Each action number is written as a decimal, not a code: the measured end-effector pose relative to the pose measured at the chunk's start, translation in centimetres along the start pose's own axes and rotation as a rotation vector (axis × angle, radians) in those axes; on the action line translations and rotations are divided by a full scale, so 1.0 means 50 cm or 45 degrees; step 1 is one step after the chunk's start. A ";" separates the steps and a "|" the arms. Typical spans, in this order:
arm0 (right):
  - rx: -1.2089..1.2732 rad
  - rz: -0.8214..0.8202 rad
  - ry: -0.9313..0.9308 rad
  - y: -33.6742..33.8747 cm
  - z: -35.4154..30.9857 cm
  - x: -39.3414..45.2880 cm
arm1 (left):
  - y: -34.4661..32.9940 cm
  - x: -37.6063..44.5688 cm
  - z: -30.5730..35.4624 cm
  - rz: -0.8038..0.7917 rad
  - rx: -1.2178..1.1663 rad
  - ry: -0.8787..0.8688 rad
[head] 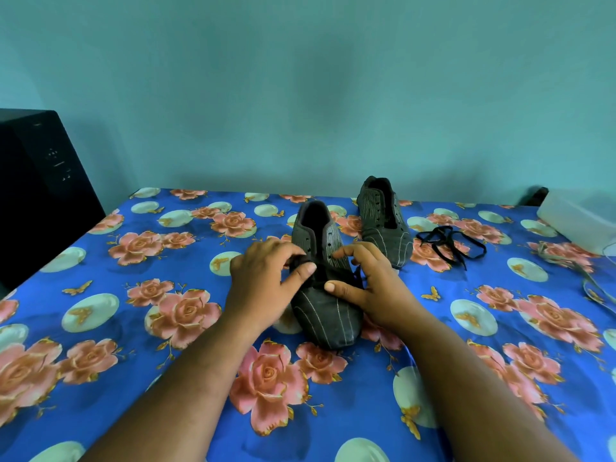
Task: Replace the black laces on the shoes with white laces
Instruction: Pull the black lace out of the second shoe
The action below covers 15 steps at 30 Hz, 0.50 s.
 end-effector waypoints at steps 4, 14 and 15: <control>0.003 0.000 0.001 -0.001 0.000 0.000 | -0.010 -0.002 0.004 -0.050 -0.245 0.050; 0.002 -0.026 -0.042 -0.001 0.000 -0.002 | 0.011 0.007 -0.026 0.015 -0.647 0.453; 0.007 -0.029 -0.049 -0.002 0.000 -0.003 | 0.022 0.008 -0.038 0.090 -0.694 0.549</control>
Point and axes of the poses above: each hand's wrist, its own x-axis towards the middle knuckle, its own y-axis out of the back of the hand, z = x × y, the point moved 9 cm from there along x, towards the middle knuckle, and after that the axes turned 13 degrees about z, right-handed, at the moved point
